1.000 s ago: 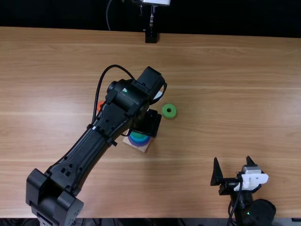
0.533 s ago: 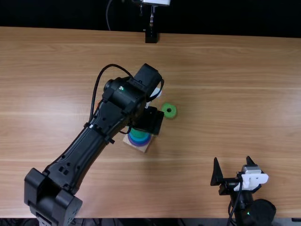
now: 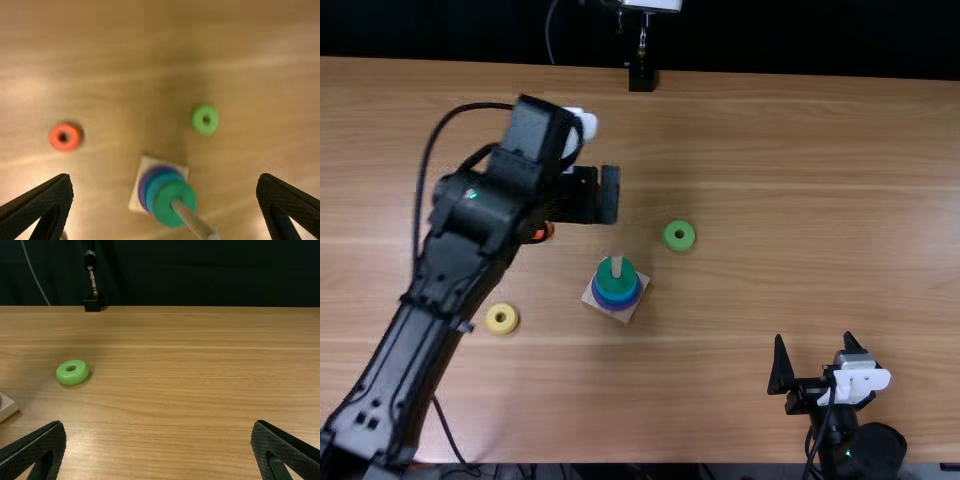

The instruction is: Build the Hanoi tower: stack the rings onto the peg from bottom to top in this color order: purple, dark blue, light blue, dark green, light green, yellow, orange.

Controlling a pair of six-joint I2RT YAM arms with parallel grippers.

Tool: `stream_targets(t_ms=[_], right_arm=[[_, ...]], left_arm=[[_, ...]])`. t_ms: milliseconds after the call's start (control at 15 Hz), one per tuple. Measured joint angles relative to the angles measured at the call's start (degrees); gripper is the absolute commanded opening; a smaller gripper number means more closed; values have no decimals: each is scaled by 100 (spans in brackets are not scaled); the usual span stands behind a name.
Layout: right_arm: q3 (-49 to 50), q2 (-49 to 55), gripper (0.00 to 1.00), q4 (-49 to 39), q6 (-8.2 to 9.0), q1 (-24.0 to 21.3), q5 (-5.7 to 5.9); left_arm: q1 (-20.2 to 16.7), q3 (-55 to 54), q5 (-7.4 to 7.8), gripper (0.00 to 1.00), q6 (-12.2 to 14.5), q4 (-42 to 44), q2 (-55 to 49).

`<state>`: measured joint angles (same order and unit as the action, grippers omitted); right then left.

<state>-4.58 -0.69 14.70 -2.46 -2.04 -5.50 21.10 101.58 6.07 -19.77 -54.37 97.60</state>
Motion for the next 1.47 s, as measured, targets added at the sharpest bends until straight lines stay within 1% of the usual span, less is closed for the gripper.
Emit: stream_targets(t_ms=[67,133,200,267,333,400,467,533,600,733,800,867,933,1000,1067,1200,1267,1333,1467], right_arm=[[-2,0,100,0,0,2,0],[-2,0,100,2,-2,0,-2],[-2,0,100,2,-2,0,2],[-2,0,100,-2,-2,2,0],[0,0,100,-4,-2,2,0],[-2,0,100,0,0,0,0],[0,0,100,0,-2,0,0],[0,0,100,0,-2,0,0],[-2,0,100,-2,-4,0,2],[-2,0,100,0,0,2,2],[-2,0,100,-2,0,2,2],[-2,0,100,0,-2,0,0],[-2,0,100,-2,-2,0,0],[0,0,100,2,-2,0,2],[-2,0,100,0,-4,0,0],[0,0,100,-2,0,2,0],[0,0,100,0,0,2,0],[0,0,100,0,-2,0,0],[0,0,100,-2,-2,0,2]], left_arm=[[-175,-409,0,100,-2,424,-343],[-404,-911,-35,100,2,863,-717],[-581,-1390,-140,100,0,1204,-1047],[-726,-1923,-341,100,-2,1600,-1414],[-732,-2365,-605,100,0,2011,-1746],[-721,-2763,-911,100,-2,2385,-2092],[-721,-3008,-1095,100,0,2594,-2317],[-763,-3414,-1322,100,2,2791,-2706],[-861,-3698,-1390,100,4,2861,-2986],[-1239,-4295,-1504,100,7,3071,-3552],[-1346,-4579,-1502,100,9,3202,-3825],[-1373,-4826,-1460,100,9,3370,-4070],[-1375,-5112,-1338,100,33,3598,-4328],[-1449,-5436,-1191,100,164,3757,-4588],[-1558,-5751,-1073,100,389,3821,-4872],[-1635,-6341,-833,100,1012,3849,-5501],[-1676,-6653,-715,100,1263,3856,-5847],[-1751,-7016,-680,100,1425,3871,-6216],[-1784,-7755,-675,100,1596,3891,-6992]])
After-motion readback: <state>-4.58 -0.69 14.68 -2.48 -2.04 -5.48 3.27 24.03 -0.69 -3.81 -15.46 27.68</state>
